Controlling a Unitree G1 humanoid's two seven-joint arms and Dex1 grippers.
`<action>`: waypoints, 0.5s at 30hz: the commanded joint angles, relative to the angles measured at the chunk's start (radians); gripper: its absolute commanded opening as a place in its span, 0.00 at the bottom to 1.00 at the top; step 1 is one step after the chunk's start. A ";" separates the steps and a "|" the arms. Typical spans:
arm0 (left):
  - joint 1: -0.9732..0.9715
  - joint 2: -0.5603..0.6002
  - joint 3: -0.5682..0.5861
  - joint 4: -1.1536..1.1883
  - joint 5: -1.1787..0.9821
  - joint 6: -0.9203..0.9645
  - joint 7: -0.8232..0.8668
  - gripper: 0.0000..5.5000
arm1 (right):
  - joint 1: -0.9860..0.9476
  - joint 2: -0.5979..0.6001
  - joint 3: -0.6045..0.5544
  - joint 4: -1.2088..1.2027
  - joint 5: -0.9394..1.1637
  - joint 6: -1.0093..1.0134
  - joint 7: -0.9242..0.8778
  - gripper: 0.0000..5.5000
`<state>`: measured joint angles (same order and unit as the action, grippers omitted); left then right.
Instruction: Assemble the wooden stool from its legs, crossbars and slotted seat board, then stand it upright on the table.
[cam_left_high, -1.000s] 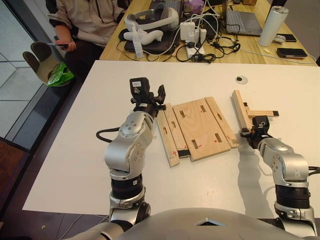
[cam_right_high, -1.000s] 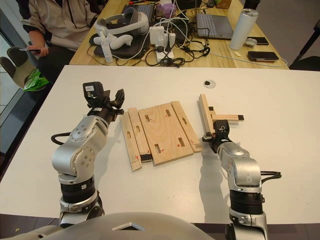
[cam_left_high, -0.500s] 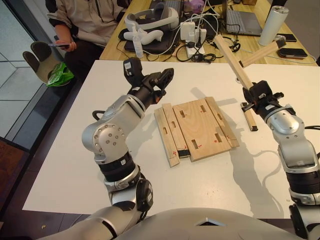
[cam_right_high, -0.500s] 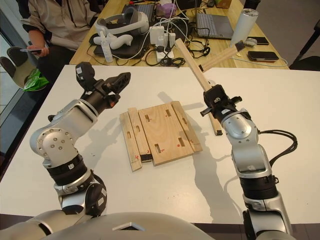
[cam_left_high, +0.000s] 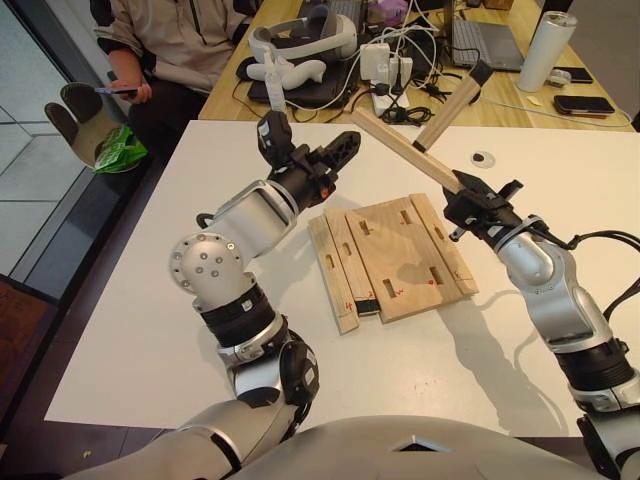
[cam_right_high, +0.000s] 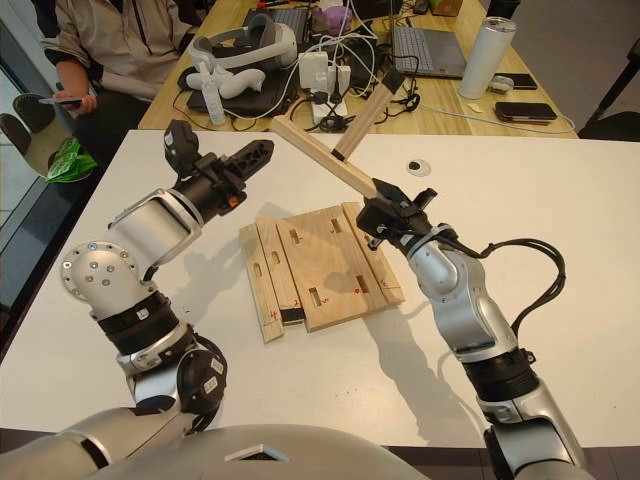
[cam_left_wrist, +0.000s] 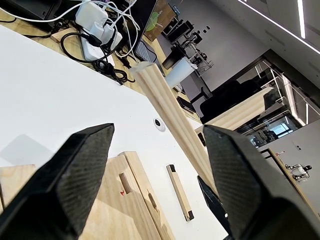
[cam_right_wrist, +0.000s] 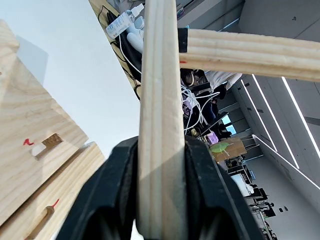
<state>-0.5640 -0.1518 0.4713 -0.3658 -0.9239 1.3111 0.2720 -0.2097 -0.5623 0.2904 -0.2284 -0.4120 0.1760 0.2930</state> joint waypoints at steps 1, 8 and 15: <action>-0.023 -0.094 -0.010 0.037 -0.039 -0.030 0.056 0.60 | -0.033 0.026 0.032 0.007 -0.048 -0.046 0.005 0.19; -0.054 -0.066 -0.033 0.104 -0.085 -0.109 0.121 0.60 | -0.059 0.082 0.084 0.023 -0.120 -0.105 -0.005 0.19; -0.036 -0.043 -0.061 0.117 -0.134 -0.163 0.177 0.60 | -0.055 0.079 0.091 0.035 -0.196 -0.178 -0.017 0.19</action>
<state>-0.5647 -0.1511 0.4248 -0.2596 -1.0437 1.1640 0.4250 -0.2467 -0.4792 0.3728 -0.1980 -0.5810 0.0308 0.2838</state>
